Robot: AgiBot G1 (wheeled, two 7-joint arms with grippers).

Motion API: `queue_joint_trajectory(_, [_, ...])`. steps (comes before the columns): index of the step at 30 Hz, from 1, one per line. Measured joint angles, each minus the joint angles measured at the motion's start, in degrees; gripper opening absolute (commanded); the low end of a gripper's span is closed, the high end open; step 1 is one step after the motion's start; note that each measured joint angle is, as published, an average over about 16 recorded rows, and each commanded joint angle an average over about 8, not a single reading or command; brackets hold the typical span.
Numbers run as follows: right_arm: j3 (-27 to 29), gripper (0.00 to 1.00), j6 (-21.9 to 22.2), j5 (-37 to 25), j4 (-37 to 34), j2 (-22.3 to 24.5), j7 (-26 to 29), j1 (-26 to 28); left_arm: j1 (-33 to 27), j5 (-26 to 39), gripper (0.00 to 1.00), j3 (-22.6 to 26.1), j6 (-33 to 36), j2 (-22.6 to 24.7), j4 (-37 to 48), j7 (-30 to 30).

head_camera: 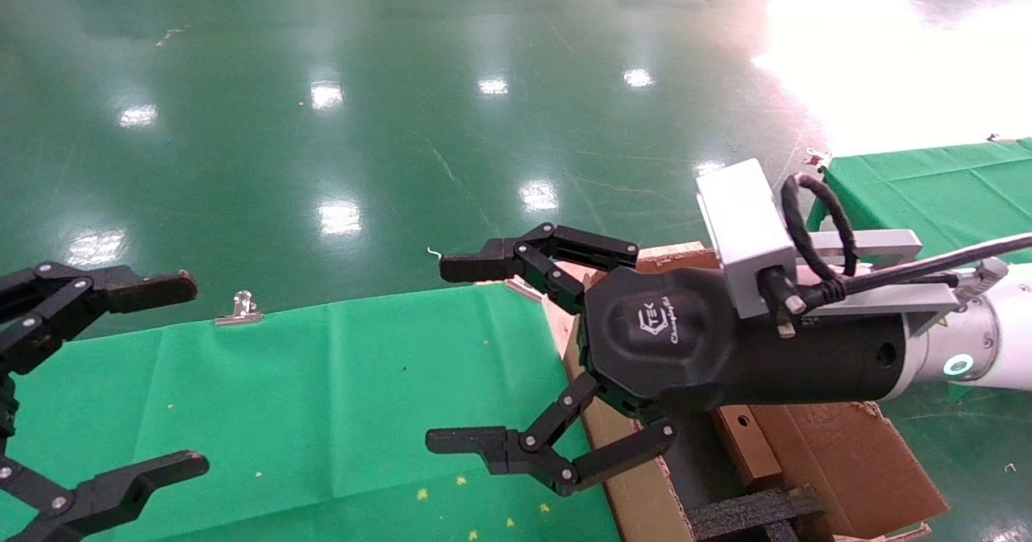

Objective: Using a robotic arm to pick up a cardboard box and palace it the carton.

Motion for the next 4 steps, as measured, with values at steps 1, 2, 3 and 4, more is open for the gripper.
queue_joint_trajectory(1, [0.0,1.00,0.0,0.0,0.0,0.0,0.0,0.0,0.0,0.0,1.00,0.0,0.0,0.0,0.0,0.0])
queue_joint_trajectory(2, [0.0,1.00,0.0,0.0,0.0,0.0,0.0,0.0,0.0,0.0,1.00,0.0,0.0,0.0,0.0,0.0])
queue_joint_trajectory(3, [-0.1,1.00,0.0,0.0,0.0,0.0,0.0,0.0,0.0,0.0,1.00,0.0,0.0,0.0,0.0,0.0])
queue_joint_trajectory(4, [-0.1,1.00,0.0,0.0,0.0,0.0,0.0,0.0,0.0,0.0,1.00,0.0,0.0,0.0,0.0,0.0])
